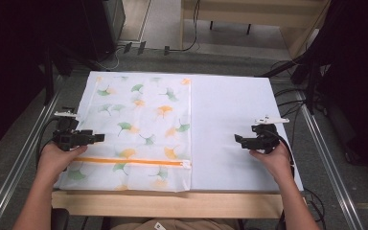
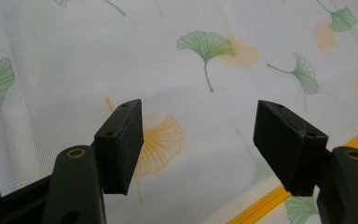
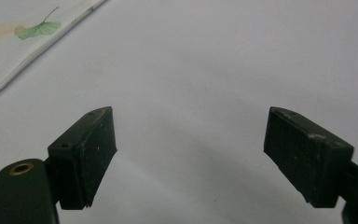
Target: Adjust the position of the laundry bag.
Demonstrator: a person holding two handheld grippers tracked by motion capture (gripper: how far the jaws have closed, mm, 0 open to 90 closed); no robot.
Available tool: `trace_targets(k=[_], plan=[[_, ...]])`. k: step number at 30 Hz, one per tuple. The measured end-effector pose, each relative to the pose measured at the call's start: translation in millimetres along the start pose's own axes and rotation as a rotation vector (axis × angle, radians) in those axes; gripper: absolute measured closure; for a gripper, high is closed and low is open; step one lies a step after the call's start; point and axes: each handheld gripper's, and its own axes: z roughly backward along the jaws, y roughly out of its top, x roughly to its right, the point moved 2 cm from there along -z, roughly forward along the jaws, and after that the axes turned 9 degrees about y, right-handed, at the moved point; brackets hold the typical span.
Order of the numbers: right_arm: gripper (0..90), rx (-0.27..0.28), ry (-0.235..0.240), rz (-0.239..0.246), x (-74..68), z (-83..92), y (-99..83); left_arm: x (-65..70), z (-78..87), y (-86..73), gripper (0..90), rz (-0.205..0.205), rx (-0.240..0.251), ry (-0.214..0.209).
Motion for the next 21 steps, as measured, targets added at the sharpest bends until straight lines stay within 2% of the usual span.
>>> trace_targets(k=[4,7,9,13,16,18,19,21], plan=[[21.8,0.001,-0.004,0.005,-1.4,0.0,0.6,1.2,1.3,1.1,34.2,-0.001,0.016,0.004],[28.0,-0.001,0.007,0.007,-2.7,-0.7,1.7,3.9,-1.4,1.4,33.7,-0.015,0.005,0.005],[29.2,-0.001,0.005,0.007,-3.2,-0.8,2.0,6.0,-3.1,1.7,33.6,-0.028,-0.003,0.005],[36.5,0.002,0.016,0.015,-5.9,-0.5,3.9,4.7,-3.6,2.3,34.3,-0.012,-0.007,0.002],[37.4,0.002,0.018,0.007,-6.3,-0.3,4.4,3.2,-2.8,2.1,34.2,-0.010,-0.003,0.004],[39.4,-0.001,0.026,0.003,-5.9,-0.6,4.8,2.5,-2.2,2.3,34.3,0.005,0.006,-0.006],[39.6,-0.007,0.042,-0.004,-5.7,-1.0,4.8,2.4,-1.8,2.3,35.6,0.006,0.008,-0.009],[39.6,-0.008,0.040,-0.004,-5.9,-1.0,4.8,2.4,-1.1,1.8,37.0,0.002,0.008,-0.019]])
